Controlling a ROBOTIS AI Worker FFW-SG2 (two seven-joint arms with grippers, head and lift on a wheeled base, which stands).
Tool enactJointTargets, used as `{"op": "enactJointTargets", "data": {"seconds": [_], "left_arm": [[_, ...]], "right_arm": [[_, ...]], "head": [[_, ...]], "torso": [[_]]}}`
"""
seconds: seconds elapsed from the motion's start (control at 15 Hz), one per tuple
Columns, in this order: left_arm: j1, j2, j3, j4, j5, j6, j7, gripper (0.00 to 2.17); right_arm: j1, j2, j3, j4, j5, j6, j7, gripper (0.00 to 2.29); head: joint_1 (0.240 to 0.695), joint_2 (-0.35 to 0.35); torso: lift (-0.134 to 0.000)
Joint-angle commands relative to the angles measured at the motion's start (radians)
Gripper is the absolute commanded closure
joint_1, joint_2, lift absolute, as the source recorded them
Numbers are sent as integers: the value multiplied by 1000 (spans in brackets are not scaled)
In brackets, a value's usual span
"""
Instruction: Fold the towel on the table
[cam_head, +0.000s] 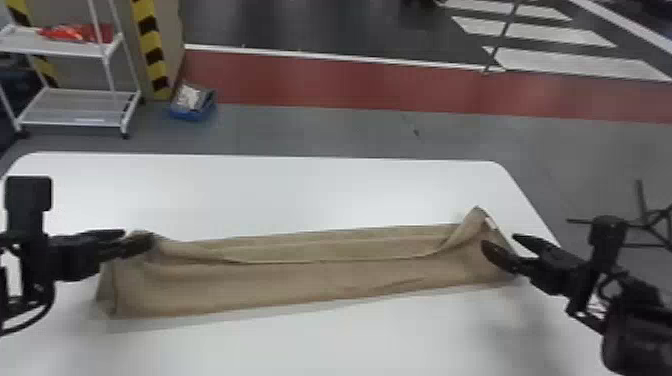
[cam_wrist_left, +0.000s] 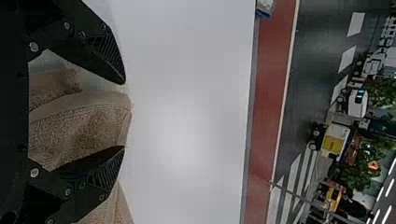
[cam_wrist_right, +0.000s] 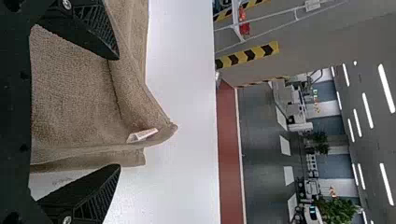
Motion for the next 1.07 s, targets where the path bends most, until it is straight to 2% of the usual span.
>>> {"op": "enactJointTargets", "data": {"seconds": [0.0, 0.27, 0.6, 0.73, 1.0], "left_arm": [[-2, 0, 8, 0, 7, -1, 0, 400], [-4, 0, 8, 2, -4, 6, -2, 610], [-4, 5, 10, -1, -10, 30, -11, 707], [-4, 5, 11, -8, -8, 36, -14, 977], [24, 2, 43, -58, 16, 39, -16, 1004]], "right_arm": [[-3, 0, 3, 1, 2, -2, -1, 60], [-7, 0, 11, 1, 6, 1, -5, 60], [-10, 0, 12, 3, 3, 1, -6, 60], [-15, 0, 12, 3, 0, 7, -6, 60], [-15, 2, 15, 1, 0, 14, -6, 63]], "head": [[695, -181], [695, -174], [695, -171], [695, -170], [695, -168]], "torso": [[-108], [-108], [-108], [-108], [-108]]}}
